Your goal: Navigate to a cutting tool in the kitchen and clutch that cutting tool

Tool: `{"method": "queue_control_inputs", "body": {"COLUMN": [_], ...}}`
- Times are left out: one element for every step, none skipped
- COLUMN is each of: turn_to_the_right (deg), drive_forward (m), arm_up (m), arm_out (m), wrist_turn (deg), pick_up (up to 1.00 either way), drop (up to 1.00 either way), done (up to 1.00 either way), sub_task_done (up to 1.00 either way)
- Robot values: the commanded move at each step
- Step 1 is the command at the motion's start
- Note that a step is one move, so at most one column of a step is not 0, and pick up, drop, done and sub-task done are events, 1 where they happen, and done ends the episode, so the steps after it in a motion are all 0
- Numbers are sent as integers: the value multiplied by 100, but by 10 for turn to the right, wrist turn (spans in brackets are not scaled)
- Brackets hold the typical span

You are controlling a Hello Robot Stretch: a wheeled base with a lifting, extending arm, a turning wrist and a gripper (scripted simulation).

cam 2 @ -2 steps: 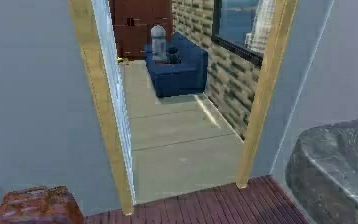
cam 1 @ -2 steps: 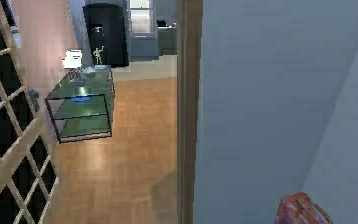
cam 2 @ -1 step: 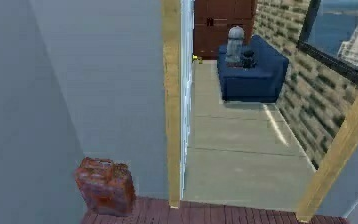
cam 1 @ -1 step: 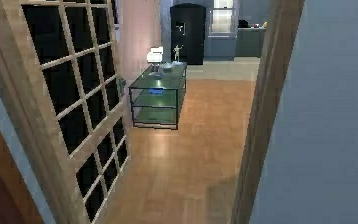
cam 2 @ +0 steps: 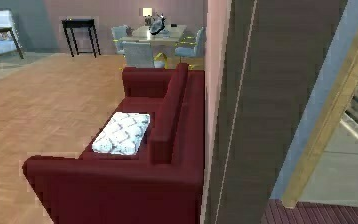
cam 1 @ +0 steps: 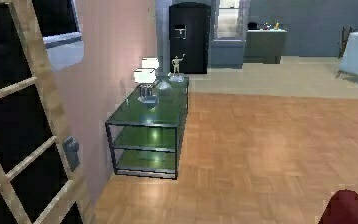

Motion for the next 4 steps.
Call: {"method": "queue_control_inputs", "body": {"turn_to_the_right": [180,0,270,0], "drive_forward": [0,100,0,5], "arm_up": [0,0,0,0], "arm_out": [0,0,0,0], "wrist_turn": [0,0,0,0], "pick_up": [0,0,0,0], "drop": [0,0,0,0], "done": [0,0,0,0], "sub_task_done": [0,0,0,0]}}
